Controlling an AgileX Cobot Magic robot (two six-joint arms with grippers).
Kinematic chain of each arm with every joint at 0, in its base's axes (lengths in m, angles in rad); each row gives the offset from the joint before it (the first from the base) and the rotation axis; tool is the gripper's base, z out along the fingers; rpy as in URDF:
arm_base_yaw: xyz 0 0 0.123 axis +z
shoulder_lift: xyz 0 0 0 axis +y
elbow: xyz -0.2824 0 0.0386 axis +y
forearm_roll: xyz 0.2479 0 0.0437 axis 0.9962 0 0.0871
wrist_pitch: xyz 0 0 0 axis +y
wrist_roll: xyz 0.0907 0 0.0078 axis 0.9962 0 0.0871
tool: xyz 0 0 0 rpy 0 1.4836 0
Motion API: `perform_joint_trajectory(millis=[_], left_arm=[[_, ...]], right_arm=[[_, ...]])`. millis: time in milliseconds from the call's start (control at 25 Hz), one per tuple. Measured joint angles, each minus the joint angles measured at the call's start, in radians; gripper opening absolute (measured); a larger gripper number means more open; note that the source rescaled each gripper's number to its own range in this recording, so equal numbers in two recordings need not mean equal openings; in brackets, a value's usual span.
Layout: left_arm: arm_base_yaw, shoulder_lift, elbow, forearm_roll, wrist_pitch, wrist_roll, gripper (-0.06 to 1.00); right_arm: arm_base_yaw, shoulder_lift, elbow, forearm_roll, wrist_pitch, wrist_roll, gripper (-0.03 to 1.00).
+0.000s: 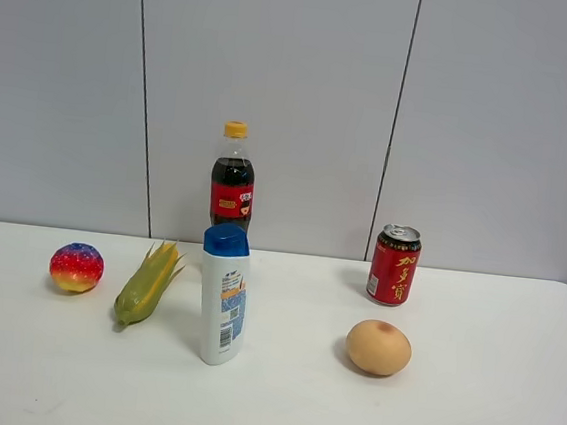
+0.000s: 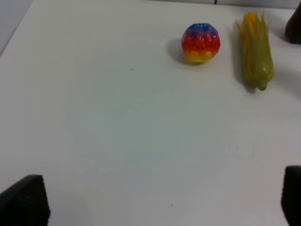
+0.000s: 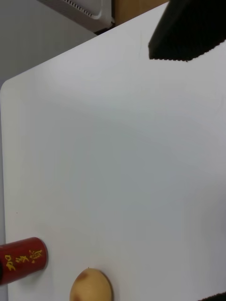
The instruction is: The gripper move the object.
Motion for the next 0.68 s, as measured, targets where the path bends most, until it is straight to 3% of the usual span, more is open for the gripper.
perform_joint_trajectory(millis=[680], left_arm=[[0.0,0.0,0.0,0.0,-0.004,-0.003,1.0]], right_arm=[[0.0,0.0,0.0,0.0,0.0,0.0,1.0]])
